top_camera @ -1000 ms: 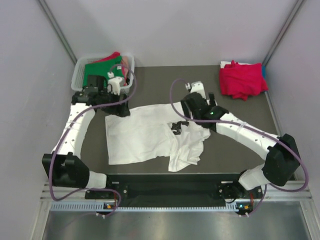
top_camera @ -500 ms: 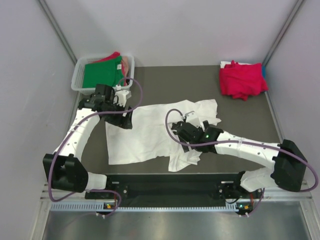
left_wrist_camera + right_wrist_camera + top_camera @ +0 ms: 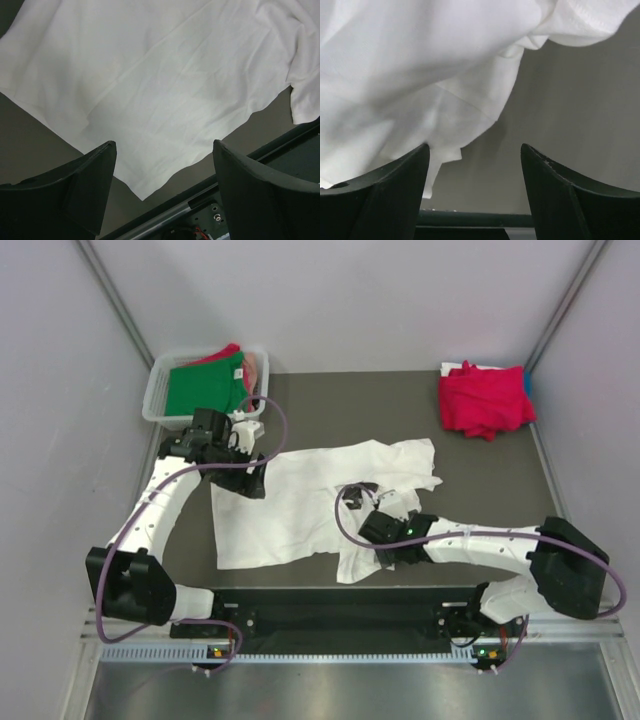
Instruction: Fold and stack the t-shirts
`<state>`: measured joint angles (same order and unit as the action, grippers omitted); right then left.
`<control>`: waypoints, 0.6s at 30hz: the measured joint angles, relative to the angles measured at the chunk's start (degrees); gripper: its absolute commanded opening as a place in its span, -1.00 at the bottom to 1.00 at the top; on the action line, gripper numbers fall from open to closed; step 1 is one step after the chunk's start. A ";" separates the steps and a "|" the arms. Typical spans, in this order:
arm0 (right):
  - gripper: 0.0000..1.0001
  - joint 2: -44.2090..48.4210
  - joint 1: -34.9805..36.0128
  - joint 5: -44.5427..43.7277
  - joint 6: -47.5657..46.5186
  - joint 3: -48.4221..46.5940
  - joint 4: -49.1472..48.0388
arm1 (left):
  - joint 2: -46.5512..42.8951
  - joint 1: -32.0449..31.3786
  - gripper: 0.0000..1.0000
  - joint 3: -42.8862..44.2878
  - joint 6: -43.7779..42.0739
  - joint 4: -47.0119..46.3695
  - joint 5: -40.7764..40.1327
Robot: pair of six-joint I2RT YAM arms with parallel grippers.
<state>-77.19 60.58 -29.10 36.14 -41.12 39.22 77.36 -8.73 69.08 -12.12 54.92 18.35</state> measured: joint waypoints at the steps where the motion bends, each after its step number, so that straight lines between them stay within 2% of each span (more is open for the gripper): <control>1: 0.30 -0.59 -0.13 -0.02 -0.02 0.00 -0.61 | 0.00 -0.02 0.64 0.02 0.02 0.02 -0.02; 4: 0.16 -1.99 -0.79 0.00 -0.22 -0.02 -2.36 | 0.00 -0.11 0.64 0.04 0.00 0.02 -0.07; 12: 0.00 -2.93 -3.08 -0.11 -1.18 -0.26 -5.73 | -0.02 -0.28 0.64 0.15 0.00 0.09 -0.70; 13: -0.15 -3.06 -3.39 -0.09 -1.25 -0.26 -6.03 | -0.02 -0.28 0.64 0.15 -0.02 0.09 -0.76; 14: -0.21 -3.21 -3.61 -0.07 -1.38 -0.26 -6.54 | -0.02 -0.31 0.64 0.15 -0.02 0.09 -0.85; 15: -0.41 -3.30 -3.78 -0.09 -1.60 -0.26 -6.93 | -0.02 -0.33 0.63 0.15 -0.02 0.09 -0.90; 18: -0.77 -3.69 -4.20 0.15 -1.49 -0.11 -8.46 | -0.04 -0.33 0.63 0.15 -0.09 0.11 -1.33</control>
<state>-80.88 56.38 -28.95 34.65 -41.23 30.76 77.32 -9.06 69.23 -12.21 55.02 17.02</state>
